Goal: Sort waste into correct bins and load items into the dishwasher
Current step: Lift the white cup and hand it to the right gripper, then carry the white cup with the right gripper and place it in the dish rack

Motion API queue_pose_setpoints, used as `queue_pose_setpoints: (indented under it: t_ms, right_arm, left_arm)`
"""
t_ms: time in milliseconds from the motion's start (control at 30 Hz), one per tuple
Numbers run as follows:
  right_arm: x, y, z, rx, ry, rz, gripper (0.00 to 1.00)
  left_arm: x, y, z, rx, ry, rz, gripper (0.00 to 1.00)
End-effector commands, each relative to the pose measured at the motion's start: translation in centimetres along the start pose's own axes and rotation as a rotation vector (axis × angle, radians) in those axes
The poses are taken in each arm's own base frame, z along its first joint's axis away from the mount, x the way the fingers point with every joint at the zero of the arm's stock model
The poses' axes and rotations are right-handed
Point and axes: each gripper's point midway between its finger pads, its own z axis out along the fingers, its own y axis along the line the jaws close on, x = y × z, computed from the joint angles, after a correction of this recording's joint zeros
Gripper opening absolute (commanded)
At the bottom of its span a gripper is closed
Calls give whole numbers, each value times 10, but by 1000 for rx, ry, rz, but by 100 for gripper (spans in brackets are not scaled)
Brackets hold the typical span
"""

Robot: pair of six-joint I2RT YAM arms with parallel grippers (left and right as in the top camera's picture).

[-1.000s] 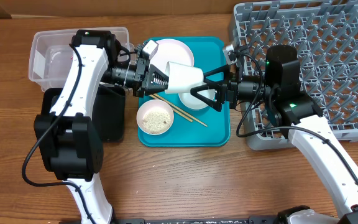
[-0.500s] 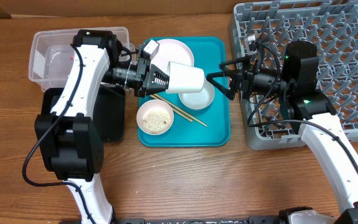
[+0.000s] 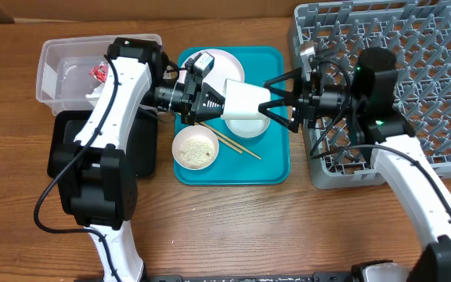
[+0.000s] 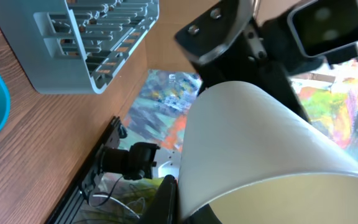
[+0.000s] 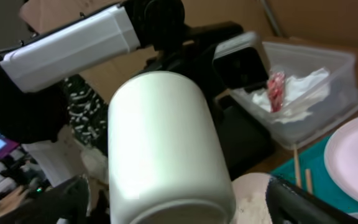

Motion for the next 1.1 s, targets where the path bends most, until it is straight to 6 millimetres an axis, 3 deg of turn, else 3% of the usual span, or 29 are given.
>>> queue_pose_setpoints:
  t_ms: [0,333,667,733,900,967,1067]
  right_arm:
    - [-2,15,1,-92,23,-23,87]
    - [-1,31,21,-138,38,-86,85]
    - [1,33,26,-138,43,-71,59]
    - [0,31,24,-132,40,-54,57]
    - [-12,14,5,-66,-1,52,57]
    - [-20,-1,-13,0,-42,135,57]
    - [-31,-22,-47,78,-111,250,57]
  left_arm:
    - [-1,-13,-1,35,-14,21,4]
    - [-1,-14,1,35,-10,21,4]
    - [1,-11,2,22,-4,26,4]
    - [1,-9,2,8,1,26,15]
    - [2,0,-2,-42,9,28,32]
    - [0,3,-6,-53,-1,42,33]
    - [-10,6,-16,-61,-36,94,27]
